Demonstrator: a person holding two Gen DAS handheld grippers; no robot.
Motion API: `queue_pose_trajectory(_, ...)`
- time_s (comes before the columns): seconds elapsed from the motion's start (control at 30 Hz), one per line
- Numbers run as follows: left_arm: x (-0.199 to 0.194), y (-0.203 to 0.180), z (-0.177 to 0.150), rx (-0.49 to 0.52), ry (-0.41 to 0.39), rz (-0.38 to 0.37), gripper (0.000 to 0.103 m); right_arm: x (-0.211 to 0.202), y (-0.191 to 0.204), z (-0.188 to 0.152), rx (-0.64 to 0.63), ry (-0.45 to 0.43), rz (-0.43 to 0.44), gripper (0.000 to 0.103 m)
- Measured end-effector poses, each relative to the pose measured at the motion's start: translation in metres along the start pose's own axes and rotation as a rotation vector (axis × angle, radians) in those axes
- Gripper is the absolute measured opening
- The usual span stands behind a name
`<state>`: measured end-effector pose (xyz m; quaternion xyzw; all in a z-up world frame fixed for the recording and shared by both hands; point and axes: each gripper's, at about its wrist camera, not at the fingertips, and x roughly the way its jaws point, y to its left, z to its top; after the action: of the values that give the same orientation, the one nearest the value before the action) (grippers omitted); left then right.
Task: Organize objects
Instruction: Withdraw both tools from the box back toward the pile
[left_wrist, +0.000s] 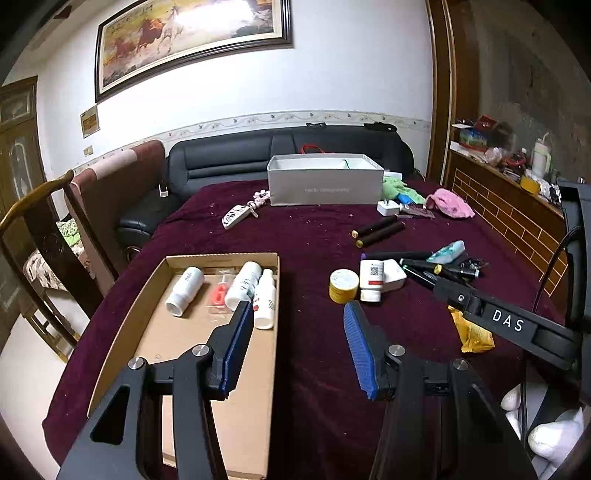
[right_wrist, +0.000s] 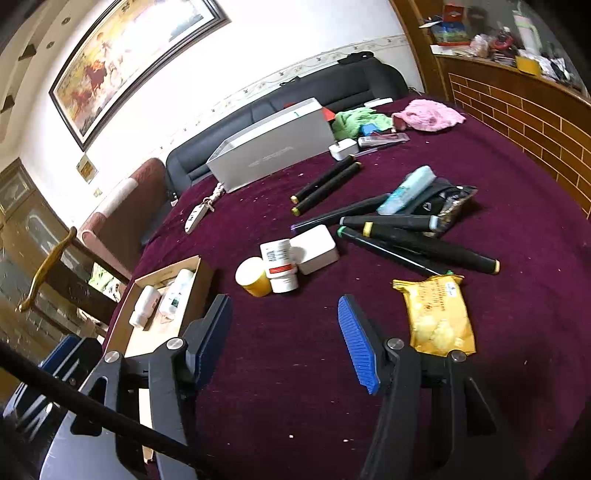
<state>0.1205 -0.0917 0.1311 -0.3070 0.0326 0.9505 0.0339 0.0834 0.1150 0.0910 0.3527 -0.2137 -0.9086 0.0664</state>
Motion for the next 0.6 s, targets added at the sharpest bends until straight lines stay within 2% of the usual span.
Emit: queue_pose_trajectory(0.6,0.020,-0.026,-0.009,0.041,0.070,-0.010,0.045,0.003,-0.035,0.000,0.072,0.013,0.009,0.059)
